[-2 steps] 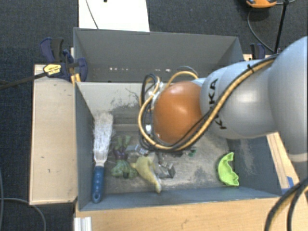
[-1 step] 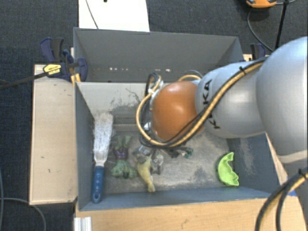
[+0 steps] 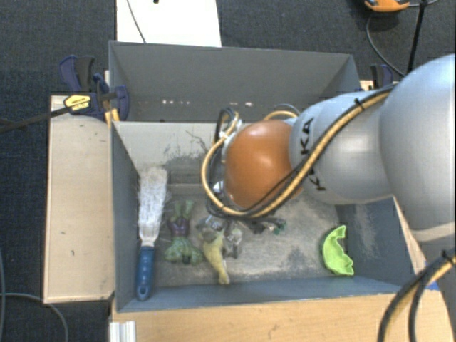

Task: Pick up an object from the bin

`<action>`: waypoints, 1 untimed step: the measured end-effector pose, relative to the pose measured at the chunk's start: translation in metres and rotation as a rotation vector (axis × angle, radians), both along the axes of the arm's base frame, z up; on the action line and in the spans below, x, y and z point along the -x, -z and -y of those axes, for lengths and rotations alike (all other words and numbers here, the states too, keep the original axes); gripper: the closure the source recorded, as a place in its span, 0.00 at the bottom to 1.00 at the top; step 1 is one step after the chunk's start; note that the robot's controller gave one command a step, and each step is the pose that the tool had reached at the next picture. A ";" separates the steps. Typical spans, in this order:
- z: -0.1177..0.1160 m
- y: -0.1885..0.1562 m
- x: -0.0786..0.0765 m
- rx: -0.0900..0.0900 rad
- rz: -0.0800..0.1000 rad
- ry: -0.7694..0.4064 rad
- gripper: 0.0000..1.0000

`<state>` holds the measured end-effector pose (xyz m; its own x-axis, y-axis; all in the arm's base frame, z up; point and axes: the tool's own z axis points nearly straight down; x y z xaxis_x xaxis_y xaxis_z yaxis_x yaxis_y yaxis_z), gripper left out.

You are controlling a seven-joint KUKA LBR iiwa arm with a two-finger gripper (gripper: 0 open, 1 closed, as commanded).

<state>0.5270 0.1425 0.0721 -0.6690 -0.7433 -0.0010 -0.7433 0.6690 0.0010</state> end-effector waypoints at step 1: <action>0.000 -0.002 0.000 -0.001 0.001 0.001 1.00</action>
Offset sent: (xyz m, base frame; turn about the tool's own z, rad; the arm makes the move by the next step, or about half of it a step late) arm 0.0000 0.0000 0.0485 0.0000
